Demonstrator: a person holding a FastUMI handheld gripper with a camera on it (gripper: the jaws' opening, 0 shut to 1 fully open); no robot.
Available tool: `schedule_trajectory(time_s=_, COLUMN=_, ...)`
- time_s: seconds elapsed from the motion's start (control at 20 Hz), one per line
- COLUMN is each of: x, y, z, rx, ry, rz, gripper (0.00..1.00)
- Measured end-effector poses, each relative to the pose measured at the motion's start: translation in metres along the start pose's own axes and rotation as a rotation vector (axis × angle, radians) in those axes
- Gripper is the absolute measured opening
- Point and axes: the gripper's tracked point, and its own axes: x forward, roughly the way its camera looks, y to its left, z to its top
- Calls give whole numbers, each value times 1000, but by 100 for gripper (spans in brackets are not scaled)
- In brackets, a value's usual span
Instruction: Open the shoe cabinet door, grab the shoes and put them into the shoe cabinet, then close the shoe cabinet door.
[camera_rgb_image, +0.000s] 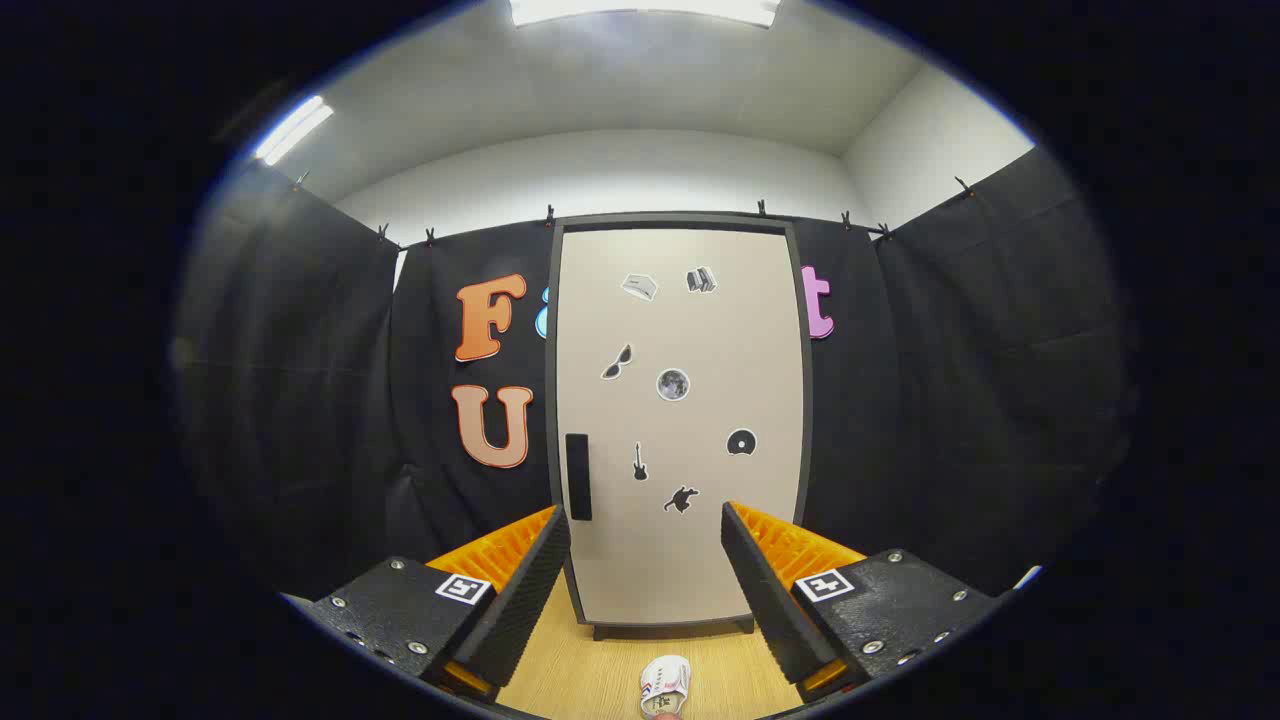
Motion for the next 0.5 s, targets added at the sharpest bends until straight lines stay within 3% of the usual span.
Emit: schedule_trajectory(time_s=0.5, x=1, y=2, z=-4, rx=6, ry=10, rz=-1, gripper=95)
